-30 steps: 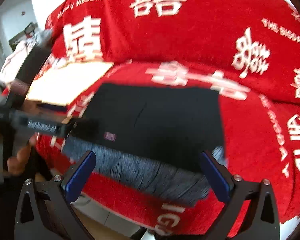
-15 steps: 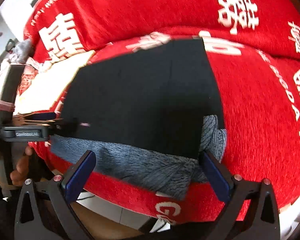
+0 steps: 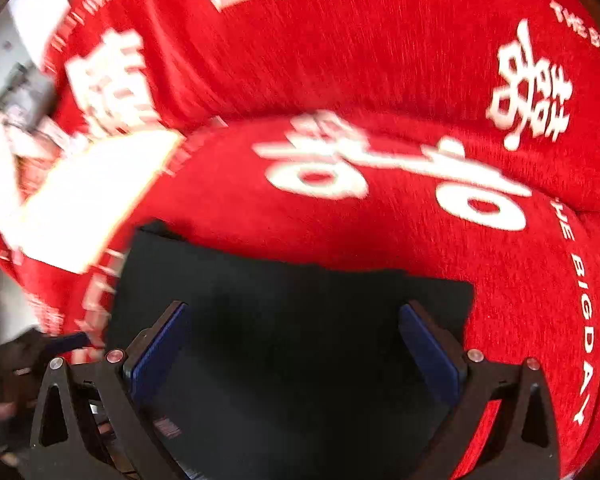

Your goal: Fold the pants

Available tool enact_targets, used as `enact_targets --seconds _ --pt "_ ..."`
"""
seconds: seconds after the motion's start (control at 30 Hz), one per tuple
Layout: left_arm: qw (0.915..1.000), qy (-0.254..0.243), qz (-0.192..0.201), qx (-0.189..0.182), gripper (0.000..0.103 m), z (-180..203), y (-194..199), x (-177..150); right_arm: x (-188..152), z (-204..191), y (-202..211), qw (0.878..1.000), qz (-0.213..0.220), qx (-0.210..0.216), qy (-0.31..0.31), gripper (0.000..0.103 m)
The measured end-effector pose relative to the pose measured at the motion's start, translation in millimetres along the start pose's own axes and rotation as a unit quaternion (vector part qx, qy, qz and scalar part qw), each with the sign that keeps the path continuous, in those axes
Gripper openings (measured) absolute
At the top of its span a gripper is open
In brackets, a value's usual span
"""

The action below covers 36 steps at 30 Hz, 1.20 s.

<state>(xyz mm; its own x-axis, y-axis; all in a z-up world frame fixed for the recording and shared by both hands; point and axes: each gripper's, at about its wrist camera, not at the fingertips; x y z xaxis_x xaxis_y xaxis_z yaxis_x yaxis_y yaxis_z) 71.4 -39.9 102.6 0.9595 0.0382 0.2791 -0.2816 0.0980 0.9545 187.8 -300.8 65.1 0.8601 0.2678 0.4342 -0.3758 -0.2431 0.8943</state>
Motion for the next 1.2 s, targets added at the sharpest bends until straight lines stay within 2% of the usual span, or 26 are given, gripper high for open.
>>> enact_targets --seconds 0.13,0.27,0.37,0.47,0.57,0.63,0.7,0.73,0.77,0.83,0.87,0.9,0.97,1.0,1.07,1.13,1.2 --pt "1.0000 -0.003 0.002 0.008 0.103 3.0 -0.4 -0.8 -0.7 -2.3 5.1 1.000 -0.005 -0.019 0.008 0.103" --pt "1.0000 0.002 -0.002 0.004 0.103 2.0 -0.1 0.2 -16.3 -13.3 46.7 0.998 0.051 -0.026 0.013 0.103" --pt "1.0000 0.001 -0.002 -0.008 0.103 -0.4 5.7 7.3 -38.9 -21.9 72.2 0.995 0.079 -0.060 0.023 0.103" --pt "0.9989 0.039 0.009 -0.024 0.103 -12.1 11.0 29.0 -59.3 -28.6 80.0 0.992 0.078 -0.094 0.025 0.103" --pt "0.9945 0.094 0.007 -0.045 0.103 -28.6 8.5 60.7 -77.0 -29.8 83.1 0.993 0.072 -0.095 0.019 0.103" --pt "0.9927 0.118 0.000 -0.024 0.103 -37.1 -0.9 82.0 -86.2 -29.8 83.0 0.994 0.069 -0.085 0.012 0.103" --pt "0.9922 0.118 -0.014 0.039 0.103 -40.8 -21.2 96.2 -94.4 -28.0 81.3 0.995 0.065 -0.080 0.006 0.103" --pt "0.9923 0.113 -0.026 0.044 0.103 -42.0 -30.2 97.8 -97.5 -25.9 80.4 0.995 0.062 -0.081 0.004 0.103" --pt "0.9924 0.111 -0.036 0.040 0.103 -42.6 -37.0 98.3 -100.7 -23.4 79.6 0.995 0.061 -0.081 0.000 0.103" --pt "0.9930 0.112 -0.029 0.022 0.103 -45.7 -29.9 96.3 -108.1 -12.9 82.4 0.995 0.062 -0.077 -0.015 0.103" --pt "0.9939 0.107 -0.026 0.003 0.103 -46.2 -22.6 94.1 -112.9 -5.8 86.0 0.995 0.065 -0.077 -0.025 0.103" --pt "0.9942 0.100 -0.021 -0.034 0.103 -47.3 -11.2 87.7 -119.1 3.8 90.6 0.994 0.071 -0.078 -0.039 0.103" --pt "0.9924 0.088 -0.008 -0.085 0.103 -49.2 5.0 72.8 -129.7 29.6 97.1 0.992 0.075 -0.075 -0.071 0.103" --pt "0.9918 0.079 -0.006 -0.100 0.103 -50.2 10.4 64.4 -134.5 40.4 98.0 0.991 0.073 -0.074 -0.084 0.103" --pt "0.9920 0.062 -0.011 -0.109 0.103 -53.4 12.2 51.6 -143.4 63.4 99.3 0.988 0.070 -0.071 -0.115 0.103" --pt "0.9923 0.044 -0.023 -0.113 0.103 -56.0 6.6 42.5 -148.4 80.7 99.1 0.986 0.074 -0.044 -0.142 0.103" --pt "0.9908 0.048 -0.039 -0.120 0.103 -58.0 -0.9 38.6 -145.4 87.0 92.1 0.985 0.070 -0.018 -0.156 0.103"
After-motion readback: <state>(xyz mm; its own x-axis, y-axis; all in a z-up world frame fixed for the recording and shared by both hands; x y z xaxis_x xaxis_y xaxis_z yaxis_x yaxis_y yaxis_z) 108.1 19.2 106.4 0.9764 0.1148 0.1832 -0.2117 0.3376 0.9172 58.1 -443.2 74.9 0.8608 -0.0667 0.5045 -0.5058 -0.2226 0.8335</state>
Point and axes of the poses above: each gripper's, at about its wrist camera, not at the fingertips, and y roughly against the way its jaws point, z to its right, x to its top, and after that the axes turned 7 degrees about y, right-handed
